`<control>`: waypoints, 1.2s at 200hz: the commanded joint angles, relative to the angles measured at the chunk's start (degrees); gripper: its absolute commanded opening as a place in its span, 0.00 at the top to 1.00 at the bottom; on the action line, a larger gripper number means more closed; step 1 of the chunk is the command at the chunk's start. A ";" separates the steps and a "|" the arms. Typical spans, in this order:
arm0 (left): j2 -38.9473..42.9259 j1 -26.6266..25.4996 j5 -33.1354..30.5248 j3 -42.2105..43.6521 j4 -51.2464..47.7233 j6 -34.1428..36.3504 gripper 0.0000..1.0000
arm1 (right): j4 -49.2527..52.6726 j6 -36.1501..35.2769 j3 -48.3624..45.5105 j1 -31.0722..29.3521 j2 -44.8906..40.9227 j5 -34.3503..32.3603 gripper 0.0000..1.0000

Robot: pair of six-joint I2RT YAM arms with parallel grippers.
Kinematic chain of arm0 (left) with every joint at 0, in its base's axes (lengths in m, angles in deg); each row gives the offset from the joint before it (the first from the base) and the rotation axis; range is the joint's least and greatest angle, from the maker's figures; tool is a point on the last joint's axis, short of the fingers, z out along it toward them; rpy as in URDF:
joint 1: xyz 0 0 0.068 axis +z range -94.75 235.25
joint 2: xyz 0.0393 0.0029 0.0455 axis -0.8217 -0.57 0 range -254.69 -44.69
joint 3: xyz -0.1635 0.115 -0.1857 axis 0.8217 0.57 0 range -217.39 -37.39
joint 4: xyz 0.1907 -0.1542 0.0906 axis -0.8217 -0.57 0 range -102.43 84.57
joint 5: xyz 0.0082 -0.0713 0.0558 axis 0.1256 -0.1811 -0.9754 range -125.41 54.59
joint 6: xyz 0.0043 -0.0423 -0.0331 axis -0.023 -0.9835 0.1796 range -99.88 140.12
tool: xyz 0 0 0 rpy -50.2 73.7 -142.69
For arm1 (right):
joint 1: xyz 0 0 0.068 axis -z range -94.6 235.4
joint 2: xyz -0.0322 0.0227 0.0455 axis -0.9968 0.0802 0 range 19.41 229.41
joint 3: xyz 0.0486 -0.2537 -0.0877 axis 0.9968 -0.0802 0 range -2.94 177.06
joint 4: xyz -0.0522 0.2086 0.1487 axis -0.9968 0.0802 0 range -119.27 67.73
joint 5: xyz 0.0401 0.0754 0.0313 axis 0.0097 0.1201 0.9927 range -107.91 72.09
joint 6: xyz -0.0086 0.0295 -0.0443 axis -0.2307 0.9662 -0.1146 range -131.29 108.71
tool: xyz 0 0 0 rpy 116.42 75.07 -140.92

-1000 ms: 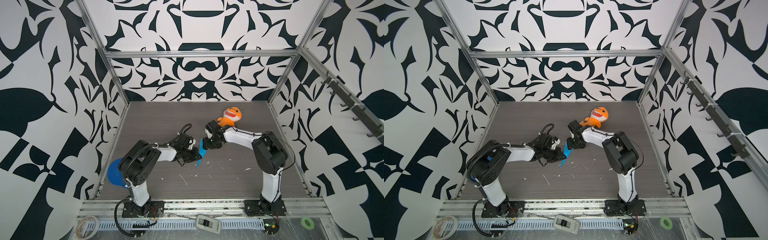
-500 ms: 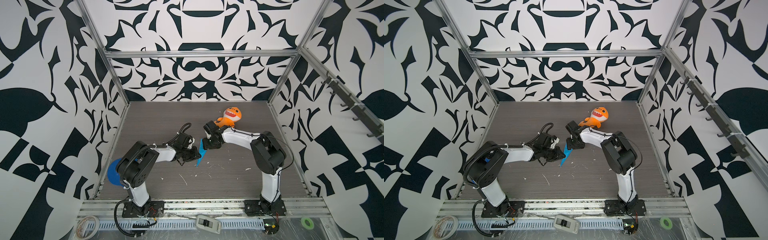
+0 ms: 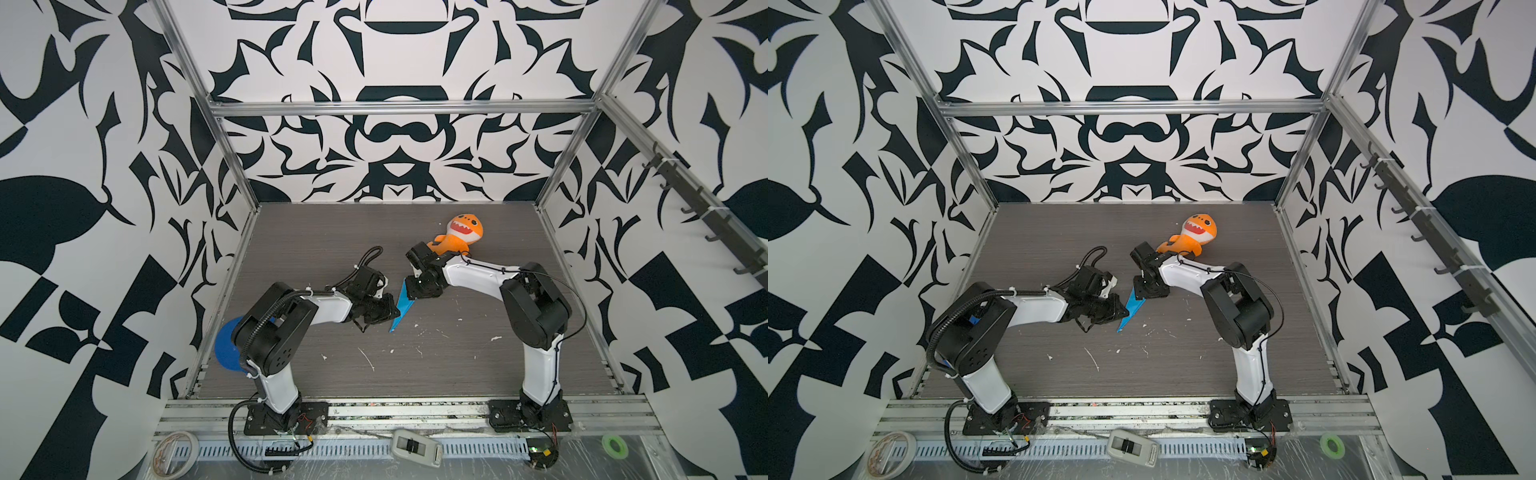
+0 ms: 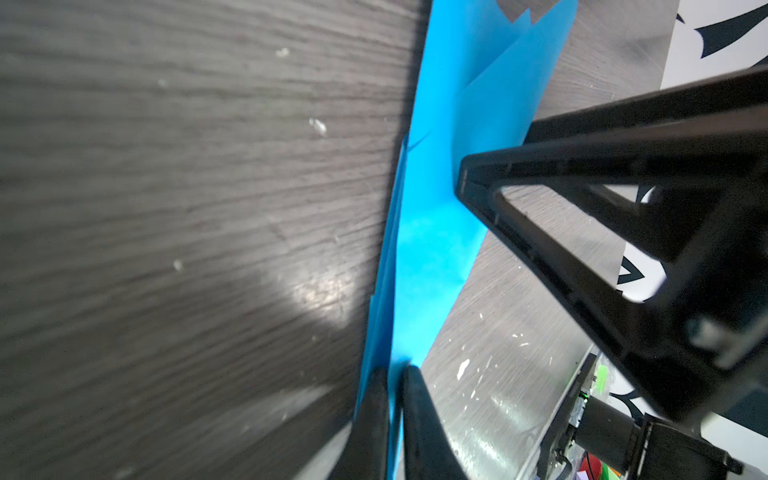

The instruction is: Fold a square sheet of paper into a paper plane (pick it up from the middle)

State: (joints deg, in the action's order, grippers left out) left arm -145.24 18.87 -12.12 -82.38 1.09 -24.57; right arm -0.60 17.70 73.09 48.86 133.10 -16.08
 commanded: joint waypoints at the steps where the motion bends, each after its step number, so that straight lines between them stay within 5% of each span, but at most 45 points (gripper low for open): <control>1: -0.16 0.26 -2.18 -0.53 -3.56 0.73 0.88 | 6.49 0.89 -3.94 0.38 5.89 -2.17 0.45; 240: -5.34 -2.49 -12.04 -9.14 -24.95 3.74 0.90 | 3.20 1.51 -4.69 0.47 -0.27 1.50 0.46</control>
State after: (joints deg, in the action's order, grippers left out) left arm -147.45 16.53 -19.25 -92.04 -15.32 -21.79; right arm -2.22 18.25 71.49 48.82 131.94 -16.13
